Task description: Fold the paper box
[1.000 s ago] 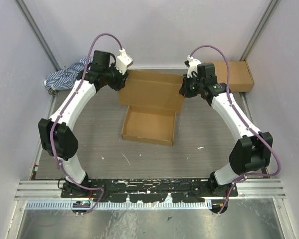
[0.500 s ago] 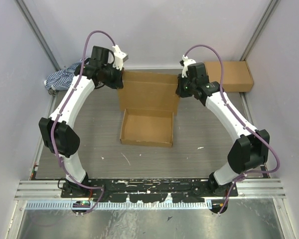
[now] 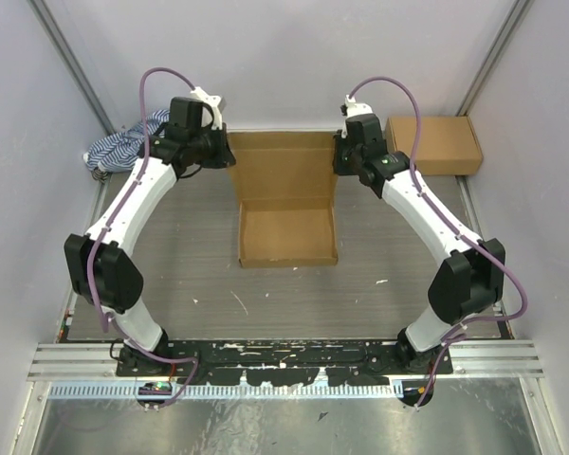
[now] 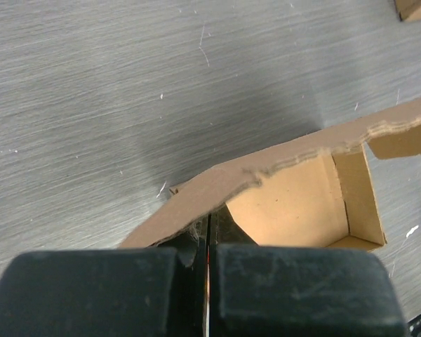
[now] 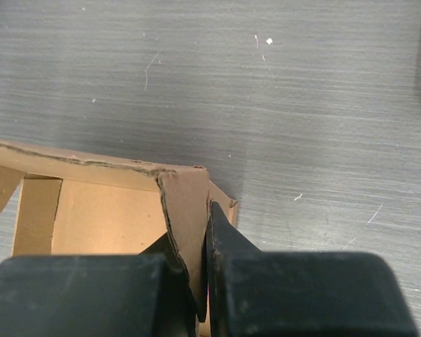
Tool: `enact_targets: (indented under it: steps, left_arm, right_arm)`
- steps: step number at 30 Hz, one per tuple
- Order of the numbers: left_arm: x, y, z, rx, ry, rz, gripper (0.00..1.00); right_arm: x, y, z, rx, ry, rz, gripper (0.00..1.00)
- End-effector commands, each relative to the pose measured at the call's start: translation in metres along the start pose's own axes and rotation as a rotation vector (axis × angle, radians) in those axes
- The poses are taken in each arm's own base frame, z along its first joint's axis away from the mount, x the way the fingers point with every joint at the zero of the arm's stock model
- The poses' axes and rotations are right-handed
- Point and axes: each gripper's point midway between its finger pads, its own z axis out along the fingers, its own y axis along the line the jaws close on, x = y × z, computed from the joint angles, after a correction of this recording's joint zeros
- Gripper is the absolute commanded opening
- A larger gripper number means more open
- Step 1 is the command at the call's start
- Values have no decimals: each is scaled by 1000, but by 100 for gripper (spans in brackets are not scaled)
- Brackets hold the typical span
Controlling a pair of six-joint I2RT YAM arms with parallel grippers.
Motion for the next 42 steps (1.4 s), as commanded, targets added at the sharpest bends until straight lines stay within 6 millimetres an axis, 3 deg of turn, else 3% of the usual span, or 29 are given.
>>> enact_targets:
  steps: [1, 6, 15, 25, 31, 33, 39, 42]
  left_arm:
    - [-43, -23, -21, 56, -189, -70, 0]
    - [-46, -23, -23, 56, -239, -78, 0]
    - [-14, -22, -16, 67, -208, -89, 2]
    - [40, -27, -32, 49, -169, -86, 10]
    - [71, -39, -47, 47, -149, -53, 15]
    - [80, -43, -54, 56, -145, -46, 18]
    - [114, -43, -77, 52, -110, -56, 29]
    - [138, -39, -89, 43, -85, -74, 29]
  right_arm:
    - [-52, 34, -11, -79, -209, 35, 1]
    - [-51, 37, -12, -71, -283, 32, 1]
    - [-26, 36, -7, -31, -306, 22, 2]
    - [31, 46, -20, 12, -216, -24, 5]
    - [68, 43, -39, 17, -136, -27, 11]
    - [83, 42, -45, -2, -101, -25, 16]
    - [138, 54, -73, -158, 64, -50, 44]
    - [163, 57, -95, -236, 138, -47, 48]
